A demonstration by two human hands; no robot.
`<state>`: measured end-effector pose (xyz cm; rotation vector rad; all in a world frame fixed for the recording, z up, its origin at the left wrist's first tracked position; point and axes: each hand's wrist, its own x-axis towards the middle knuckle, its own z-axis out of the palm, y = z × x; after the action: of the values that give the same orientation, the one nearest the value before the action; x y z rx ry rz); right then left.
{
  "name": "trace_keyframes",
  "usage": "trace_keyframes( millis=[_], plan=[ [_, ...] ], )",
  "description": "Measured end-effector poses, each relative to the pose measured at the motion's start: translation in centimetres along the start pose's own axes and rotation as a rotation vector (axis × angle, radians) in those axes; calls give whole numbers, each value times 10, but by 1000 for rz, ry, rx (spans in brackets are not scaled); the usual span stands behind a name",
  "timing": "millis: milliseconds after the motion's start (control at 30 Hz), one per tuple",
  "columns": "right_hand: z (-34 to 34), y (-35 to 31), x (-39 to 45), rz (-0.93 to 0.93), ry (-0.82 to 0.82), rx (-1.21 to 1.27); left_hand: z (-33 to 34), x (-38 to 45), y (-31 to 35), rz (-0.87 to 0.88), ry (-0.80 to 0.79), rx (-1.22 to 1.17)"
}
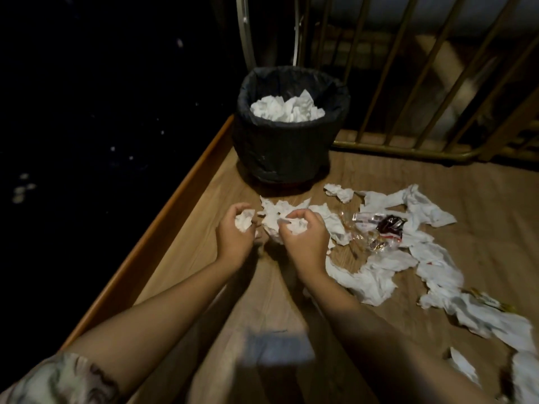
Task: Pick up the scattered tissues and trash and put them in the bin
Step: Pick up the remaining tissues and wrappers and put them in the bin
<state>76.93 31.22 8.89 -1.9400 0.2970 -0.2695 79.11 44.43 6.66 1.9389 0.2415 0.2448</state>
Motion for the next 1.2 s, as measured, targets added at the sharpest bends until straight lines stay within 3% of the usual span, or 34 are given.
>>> trace_keyframes(
  millis=[133,233,333,467,567,633,833,900,967,1033,1100,1200],
  plan=[
    [-6,-34,37,-12,35,108,2,37,44,65,114,-8],
    [-9,-62,72,-17,160,237,6,61,80,105,194,-34],
    [-9,-89,112,-23,234,304,16,93,114,81,155,-162],
    [-8,-129,163,104,162,483,28,133,159,55,19,-101],
    [-7,-151,200,252,51,604,42,158,177,86,51,42],
    [-9,-156,218,276,-10,512,51,171,182,82,88,80],
    [-8,-132,249,60,-54,116,72,195,161,188,99,227],
    [-8,-120,256,-50,-96,-116,77,199,146,189,26,338],
    [-12,-105,260,-176,-190,-503,80,199,131,169,-52,493],
    [-18,-96,258,-251,-320,-798,80,195,124,163,-33,530],
    [-24,-91,255,-271,-378,-803,75,184,128,161,37,430],
    [-41,-89,244,-343,-329,-631,67,164,130,263,135,273]
  ],
)
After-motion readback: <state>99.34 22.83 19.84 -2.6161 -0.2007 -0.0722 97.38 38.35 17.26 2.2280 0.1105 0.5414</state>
